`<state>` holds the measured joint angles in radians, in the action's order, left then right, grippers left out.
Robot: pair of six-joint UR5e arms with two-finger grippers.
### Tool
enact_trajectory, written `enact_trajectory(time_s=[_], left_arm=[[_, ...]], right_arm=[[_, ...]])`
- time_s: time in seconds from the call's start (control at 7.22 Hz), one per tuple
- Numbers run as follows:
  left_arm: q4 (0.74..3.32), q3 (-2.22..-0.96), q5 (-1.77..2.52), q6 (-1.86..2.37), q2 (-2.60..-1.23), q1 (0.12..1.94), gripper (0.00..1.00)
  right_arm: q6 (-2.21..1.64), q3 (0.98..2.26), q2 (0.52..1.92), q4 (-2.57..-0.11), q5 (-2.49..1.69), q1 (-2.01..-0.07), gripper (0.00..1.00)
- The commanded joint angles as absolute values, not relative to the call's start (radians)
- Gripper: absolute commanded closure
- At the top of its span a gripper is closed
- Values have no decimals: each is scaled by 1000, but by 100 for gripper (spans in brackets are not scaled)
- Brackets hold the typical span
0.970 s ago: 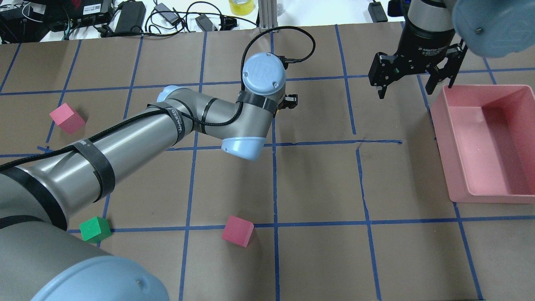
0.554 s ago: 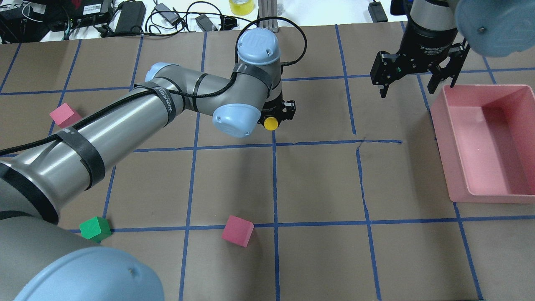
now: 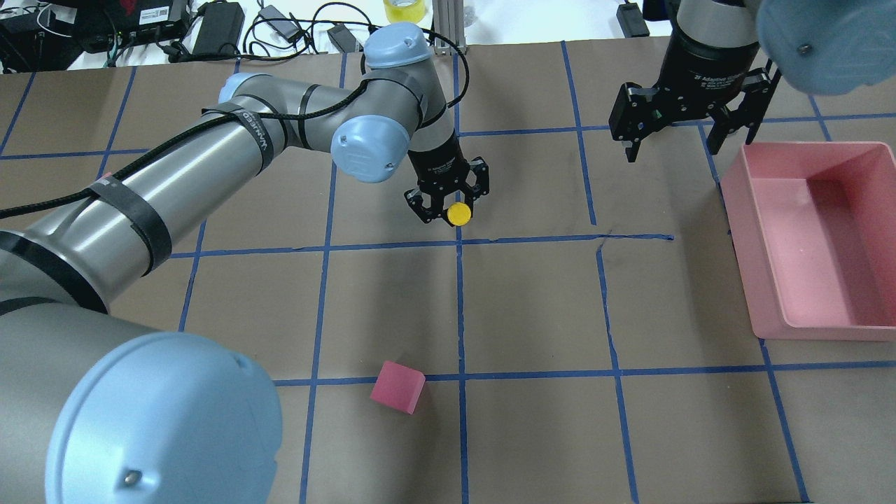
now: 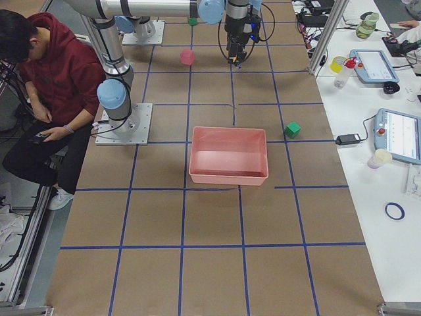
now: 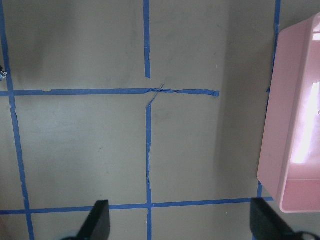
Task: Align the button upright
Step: 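Lift the button with the left gripper and rotate it cap-up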
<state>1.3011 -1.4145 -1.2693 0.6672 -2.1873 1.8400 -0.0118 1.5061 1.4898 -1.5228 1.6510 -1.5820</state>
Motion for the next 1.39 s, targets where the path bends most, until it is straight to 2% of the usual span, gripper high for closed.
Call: enact_trajectory(time_s=[0.0,0.28,0.83,0.97,1.11,1.25], left_arm=[[1324,-1398,-1217,647,-2223,1810,94],[1386,-1384,-1177,647,-2206,1798,94],[1391,-1440,-1065,656,-2189,1786,95],[1390,-1448,-1063,652,-2197,1786,91],[1388,-1450,-1066,644,-2210,1786,76],[1367,-1445,-1069,646,-2215,1786,39]], right_arm=[[-12,1505,1491,-1523,1651,-1586,0],[-12,1505,1497,-1525,1651,-1585,0],[-12,1516,1497,-1520,1623,-1582,0],[-14,1516,1497,-1520,1618,-1582,0],[-15,1517,1497,-1523,1617,-1582,0],[-20,1517,1497,-1523,1617,-1578,0]])
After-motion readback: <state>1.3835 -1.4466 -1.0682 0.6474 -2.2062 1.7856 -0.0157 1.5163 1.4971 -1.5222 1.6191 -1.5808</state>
